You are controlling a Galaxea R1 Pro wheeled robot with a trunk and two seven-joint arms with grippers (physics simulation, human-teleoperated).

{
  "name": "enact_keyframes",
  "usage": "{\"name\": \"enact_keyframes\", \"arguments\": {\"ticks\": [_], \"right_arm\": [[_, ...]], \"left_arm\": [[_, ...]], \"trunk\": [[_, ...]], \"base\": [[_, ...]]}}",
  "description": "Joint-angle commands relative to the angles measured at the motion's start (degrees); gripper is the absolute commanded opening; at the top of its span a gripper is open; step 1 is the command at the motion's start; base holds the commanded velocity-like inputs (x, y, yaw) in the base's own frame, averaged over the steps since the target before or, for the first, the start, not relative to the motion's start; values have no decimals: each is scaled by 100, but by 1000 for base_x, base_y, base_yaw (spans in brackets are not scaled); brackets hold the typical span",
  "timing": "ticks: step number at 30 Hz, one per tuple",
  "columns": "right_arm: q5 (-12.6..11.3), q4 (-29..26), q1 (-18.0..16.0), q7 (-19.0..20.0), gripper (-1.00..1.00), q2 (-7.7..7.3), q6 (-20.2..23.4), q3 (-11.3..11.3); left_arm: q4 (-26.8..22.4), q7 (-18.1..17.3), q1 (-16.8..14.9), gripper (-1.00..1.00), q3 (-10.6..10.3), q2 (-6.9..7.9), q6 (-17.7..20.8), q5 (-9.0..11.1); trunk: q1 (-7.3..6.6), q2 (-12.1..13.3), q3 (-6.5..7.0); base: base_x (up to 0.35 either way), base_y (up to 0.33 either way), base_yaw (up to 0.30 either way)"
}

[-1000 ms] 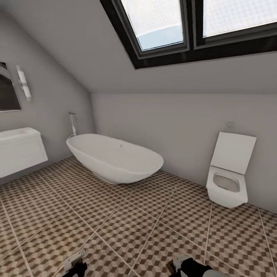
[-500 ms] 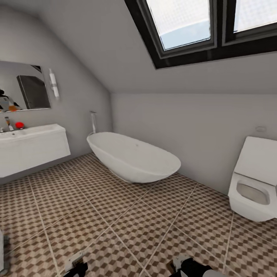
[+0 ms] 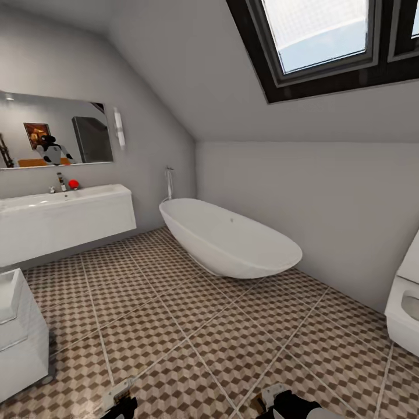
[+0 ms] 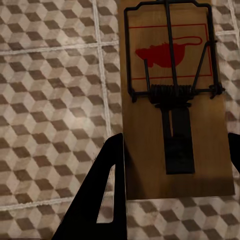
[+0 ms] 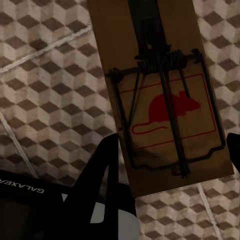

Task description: Take the four mousetraps from the cabinet in the bathroom and place them on the bathroom floor. Make sure all four end up on the same floor surface, and ensure that at least two of them are either under or directly next to the same bathroom sink.

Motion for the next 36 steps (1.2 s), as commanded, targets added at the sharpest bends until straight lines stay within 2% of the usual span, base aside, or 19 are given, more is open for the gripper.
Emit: {"name": "enact_keyframes", "arguments": {"ticks": [1, 18, 27, 36], "right_arm": [[48, 6, -7, 34, -100, 0, 13, 30], [48, 6, -7, 34, -100, 0, 13, 31], [54, 6, -7, 43, -100, 2, 16, 29], [66, 6, -7, 73, -100, -8, -12, 36]], "left_arm": [[2, 19, -4, -100, -11, -4, -22, 50], [2, 12, -4, -100, -11, 3, -4, 60], [2, -34, -4, -100, 6, 75, 30, 118], [2, -35, -4, -100, 6, 80, 26, 124]], "trunk": [[0, -4, -6], [0, -4, -6], [0, -4, -6], [0, -4, -6]], "base": [[0, 0, 300], [4, 0, 293], [268, 0, 39], [321, 0, 1]]}}
